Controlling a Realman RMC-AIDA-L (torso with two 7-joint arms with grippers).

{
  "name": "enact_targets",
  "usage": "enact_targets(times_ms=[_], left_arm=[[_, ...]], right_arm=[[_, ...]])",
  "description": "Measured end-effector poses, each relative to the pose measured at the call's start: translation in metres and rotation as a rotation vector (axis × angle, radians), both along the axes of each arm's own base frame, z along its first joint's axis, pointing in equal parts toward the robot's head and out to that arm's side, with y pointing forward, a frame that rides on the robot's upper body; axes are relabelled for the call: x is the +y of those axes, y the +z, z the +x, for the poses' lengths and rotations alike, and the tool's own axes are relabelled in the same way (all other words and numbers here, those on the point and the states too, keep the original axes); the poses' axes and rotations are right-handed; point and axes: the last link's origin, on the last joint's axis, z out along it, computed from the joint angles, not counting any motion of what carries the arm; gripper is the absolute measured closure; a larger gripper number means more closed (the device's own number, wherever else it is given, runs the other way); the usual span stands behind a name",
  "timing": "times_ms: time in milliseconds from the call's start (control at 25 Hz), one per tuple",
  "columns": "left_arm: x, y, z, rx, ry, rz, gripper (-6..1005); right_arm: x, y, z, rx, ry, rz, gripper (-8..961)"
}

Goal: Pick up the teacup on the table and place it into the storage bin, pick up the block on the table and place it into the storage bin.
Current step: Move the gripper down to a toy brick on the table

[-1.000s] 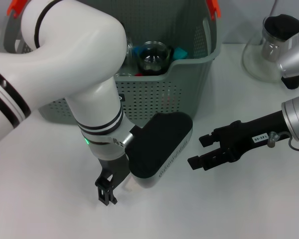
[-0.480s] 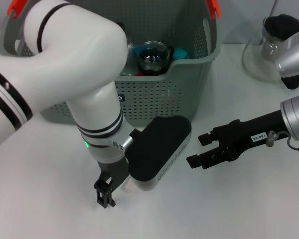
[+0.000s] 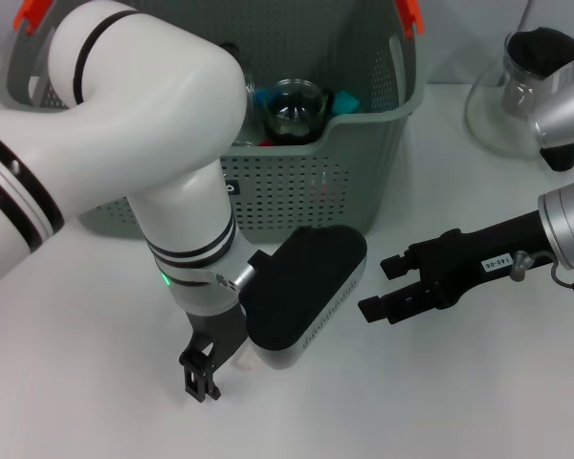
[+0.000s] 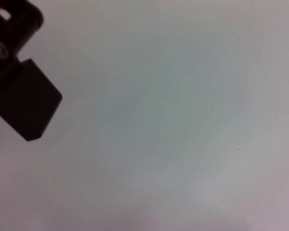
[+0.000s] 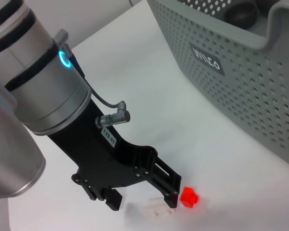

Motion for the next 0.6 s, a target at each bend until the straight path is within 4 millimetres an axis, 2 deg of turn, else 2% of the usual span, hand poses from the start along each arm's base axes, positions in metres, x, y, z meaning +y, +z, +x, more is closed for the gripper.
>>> enact_targets(times_ms=[400,600], left_arm=[[0.0005,-0.0003,-0.0001,-0.002,-0.001,0.003,99],[0.0010,-0.0007,0.0003,-0.006,-0.001,0.007,285]], right_arm=[[0.0001,0.0000,0.0007,-0.001,-0.002,0.003,29],[0.0002,0.0000,0.0008,-0.001,-0.002,0.003,29]])
